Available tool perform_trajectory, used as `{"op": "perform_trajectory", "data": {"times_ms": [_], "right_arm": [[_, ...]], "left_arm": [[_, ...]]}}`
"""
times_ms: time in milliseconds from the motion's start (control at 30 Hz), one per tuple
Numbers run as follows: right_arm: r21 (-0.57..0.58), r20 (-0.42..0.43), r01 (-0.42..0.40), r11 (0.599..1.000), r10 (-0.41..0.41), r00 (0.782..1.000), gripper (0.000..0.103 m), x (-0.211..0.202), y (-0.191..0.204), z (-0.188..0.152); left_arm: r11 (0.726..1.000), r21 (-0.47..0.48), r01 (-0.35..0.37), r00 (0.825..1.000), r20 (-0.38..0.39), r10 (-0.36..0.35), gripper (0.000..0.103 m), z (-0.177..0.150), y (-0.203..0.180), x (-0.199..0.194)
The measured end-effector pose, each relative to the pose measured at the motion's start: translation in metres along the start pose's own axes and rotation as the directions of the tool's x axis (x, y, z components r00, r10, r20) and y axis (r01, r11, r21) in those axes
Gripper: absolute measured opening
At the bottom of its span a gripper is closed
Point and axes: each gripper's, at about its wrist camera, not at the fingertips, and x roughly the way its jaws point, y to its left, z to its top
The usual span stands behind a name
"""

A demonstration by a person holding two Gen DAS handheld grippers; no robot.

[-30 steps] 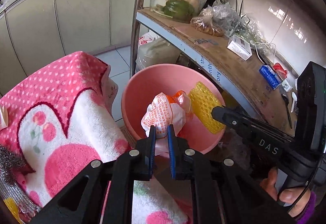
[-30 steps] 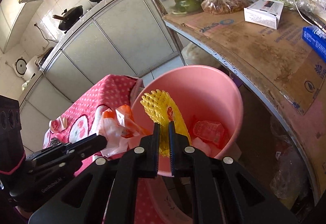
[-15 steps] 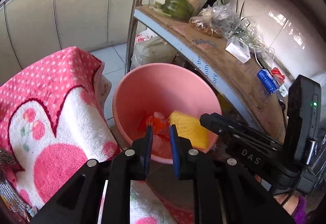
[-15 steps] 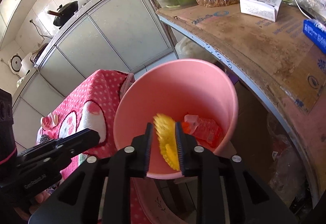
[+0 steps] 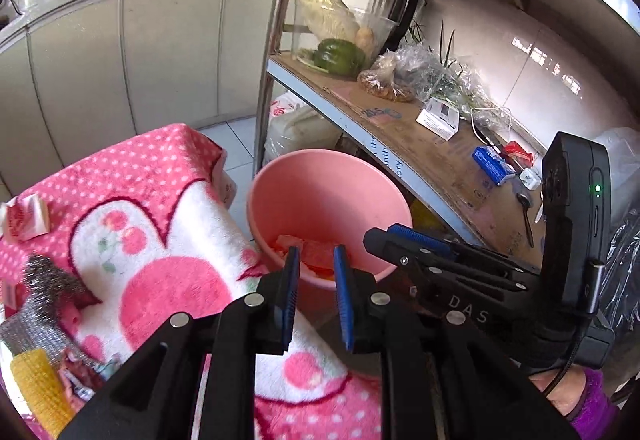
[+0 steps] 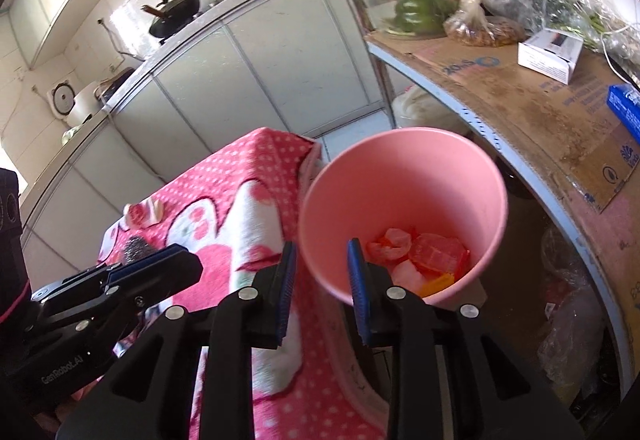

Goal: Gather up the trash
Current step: 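Open both tools to drop the wrapper and foam net into the bucket, then move both open tools back over the trash on the table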

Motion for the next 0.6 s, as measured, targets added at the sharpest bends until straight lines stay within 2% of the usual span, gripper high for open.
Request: {"op": "perform_trajectory", "data": {"times_ms": [267, 400, 600], "right_arm": [[-0.072, -0.051, -0.071, 0.995, 0.068, 0.996, 0.027, -0.006, 0.046, -0.015], [-0.109, -0.076, -0.098, 0.989, 0.090, 0.993, 0.028, -0.008, 0.068, -0.023], [-0.151, -0.124, -0.155, 0.976, 0.137, 0.983, 0.030, -0.010, 0.096, -0.034]], "left_arm": [[0.999, -0.003, -0.042, 0.999, 0.020, 0.042, 0.017, -0.017, 0.022, -0.044], [0.998, -0.028, -0.058, 0.997, 0.045, 0.059, 0.017, -0.030, 0.049, -0.075], [0.987, -0.092, -0.129, 0.990, 0.049, 0.134, 0.018, -0.063, 0.101, -0.116]]}}
